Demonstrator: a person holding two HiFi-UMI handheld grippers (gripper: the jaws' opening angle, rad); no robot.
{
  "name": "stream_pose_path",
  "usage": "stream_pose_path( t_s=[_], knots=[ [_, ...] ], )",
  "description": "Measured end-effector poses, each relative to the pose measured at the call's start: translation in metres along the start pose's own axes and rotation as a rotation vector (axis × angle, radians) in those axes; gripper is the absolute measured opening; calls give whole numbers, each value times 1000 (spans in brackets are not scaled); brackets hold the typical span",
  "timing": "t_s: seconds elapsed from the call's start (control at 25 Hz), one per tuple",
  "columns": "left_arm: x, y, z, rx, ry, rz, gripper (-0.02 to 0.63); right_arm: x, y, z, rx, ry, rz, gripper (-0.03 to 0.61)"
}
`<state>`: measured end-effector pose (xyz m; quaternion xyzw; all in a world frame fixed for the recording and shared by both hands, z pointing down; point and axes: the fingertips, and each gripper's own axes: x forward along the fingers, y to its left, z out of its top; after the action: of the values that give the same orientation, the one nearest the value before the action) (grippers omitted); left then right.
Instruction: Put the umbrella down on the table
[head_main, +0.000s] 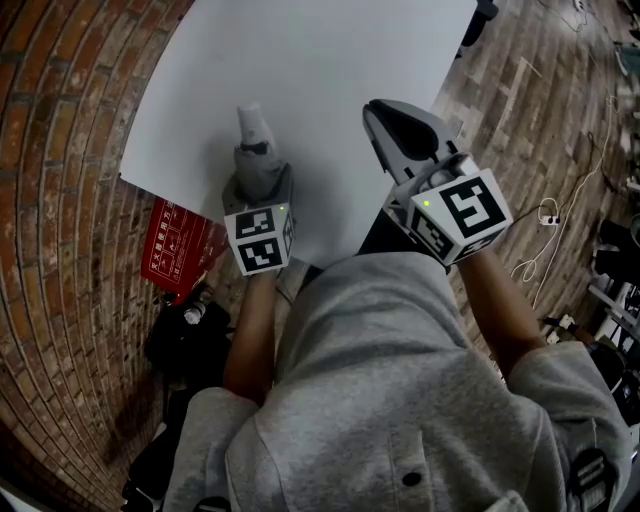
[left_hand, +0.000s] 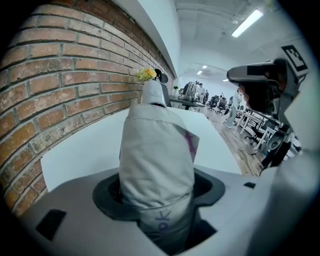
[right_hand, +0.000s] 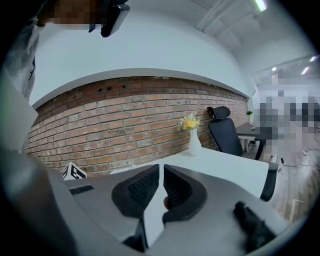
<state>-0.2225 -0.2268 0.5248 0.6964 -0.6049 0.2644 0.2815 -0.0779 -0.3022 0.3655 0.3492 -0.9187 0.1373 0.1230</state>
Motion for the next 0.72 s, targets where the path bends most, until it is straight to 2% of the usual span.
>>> stream_pose_path(
  t_s=[0.36, 0.72],
  knots=[
    [15, 6, -7, -33, 78, 8, 295, 0, -9, 0, 8, 6, -6, 41],
    [22, 12, -9, -51, 108, 24, 301, 0, -11, 1, 9, 8, -7, 41]
  ],
)
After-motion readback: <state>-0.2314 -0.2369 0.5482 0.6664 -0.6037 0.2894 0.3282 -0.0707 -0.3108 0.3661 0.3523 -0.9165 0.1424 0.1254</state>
